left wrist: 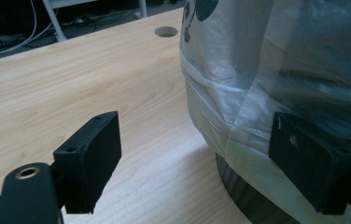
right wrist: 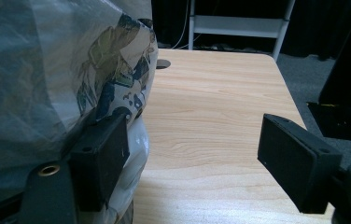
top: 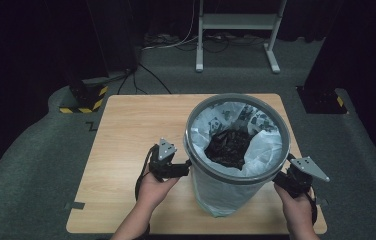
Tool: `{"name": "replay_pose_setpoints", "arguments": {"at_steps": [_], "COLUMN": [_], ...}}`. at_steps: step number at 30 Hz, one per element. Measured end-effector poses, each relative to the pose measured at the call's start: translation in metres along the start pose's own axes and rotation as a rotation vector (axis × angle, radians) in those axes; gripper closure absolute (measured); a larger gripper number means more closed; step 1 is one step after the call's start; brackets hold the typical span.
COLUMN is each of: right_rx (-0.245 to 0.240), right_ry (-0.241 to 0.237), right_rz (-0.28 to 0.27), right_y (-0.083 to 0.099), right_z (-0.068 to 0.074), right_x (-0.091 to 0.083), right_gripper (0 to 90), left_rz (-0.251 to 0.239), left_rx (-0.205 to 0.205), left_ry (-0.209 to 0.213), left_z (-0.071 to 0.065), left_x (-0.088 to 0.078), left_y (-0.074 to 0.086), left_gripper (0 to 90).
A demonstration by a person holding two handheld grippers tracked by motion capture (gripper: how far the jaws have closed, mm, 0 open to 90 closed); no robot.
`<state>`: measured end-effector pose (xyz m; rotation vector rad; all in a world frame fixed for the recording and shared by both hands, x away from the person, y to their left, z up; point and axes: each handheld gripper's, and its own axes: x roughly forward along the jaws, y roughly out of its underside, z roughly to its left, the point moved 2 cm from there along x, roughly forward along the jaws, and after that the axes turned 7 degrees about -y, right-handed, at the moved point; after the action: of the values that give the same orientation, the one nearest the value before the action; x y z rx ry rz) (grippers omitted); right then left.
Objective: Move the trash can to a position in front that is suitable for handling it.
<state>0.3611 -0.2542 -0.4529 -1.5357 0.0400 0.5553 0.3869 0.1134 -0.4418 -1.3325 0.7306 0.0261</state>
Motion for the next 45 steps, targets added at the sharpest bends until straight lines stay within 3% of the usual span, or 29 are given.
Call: {"name": "replay_pose_setpoints", "arguments": {"at_steps": [11, 15, 17, 27, 30, 45], "right_rx": [0.038, 0.031, 0.026, 0.044, 0.054, 0.065], "right_ry": [0.001, 0.000, -0.004, -0.027, -0.029, -0.033], "right_rz": [0.001, 0.010, 0.013, 0.029, 0.033, 0.046], "right_y": [-0.005, -0.009, -0.012, -0.018, -0.020, -0.025], "right_z": [-0.007, -0.009, -0.011, -0.022, -0.024, -0.023], "right_x": [0.016, 0.026, 0.031, 0.051, 0.055, 0.068], "right_gripper": [27.2, 28.1, 28.6, 28.8, 28.7, 30.8], "left_rz": [0.009, 0.021, 0.026, 0.053, 0.063, 0.065], "left_rx": [-0.019, -0.025, -0.049, -0.083, -0.070, -0.097], "left_ry": [0.003, -0.005, 0.004, -0.007, -0.006, -0.027], "left_z": [0.008, 0.013, 0.016, 0.021, 0.022, 0.030], "left_x": [0.016, 0.024, 0.028, 0.043, 0.046, 0.052], "left_y": [-0.009, -0.014, -0.015, -0.023, -0.025, -0.028], "left_gripper": [18.2, 18.4, 18.5, 18.7, 19.0, 18.9]}}
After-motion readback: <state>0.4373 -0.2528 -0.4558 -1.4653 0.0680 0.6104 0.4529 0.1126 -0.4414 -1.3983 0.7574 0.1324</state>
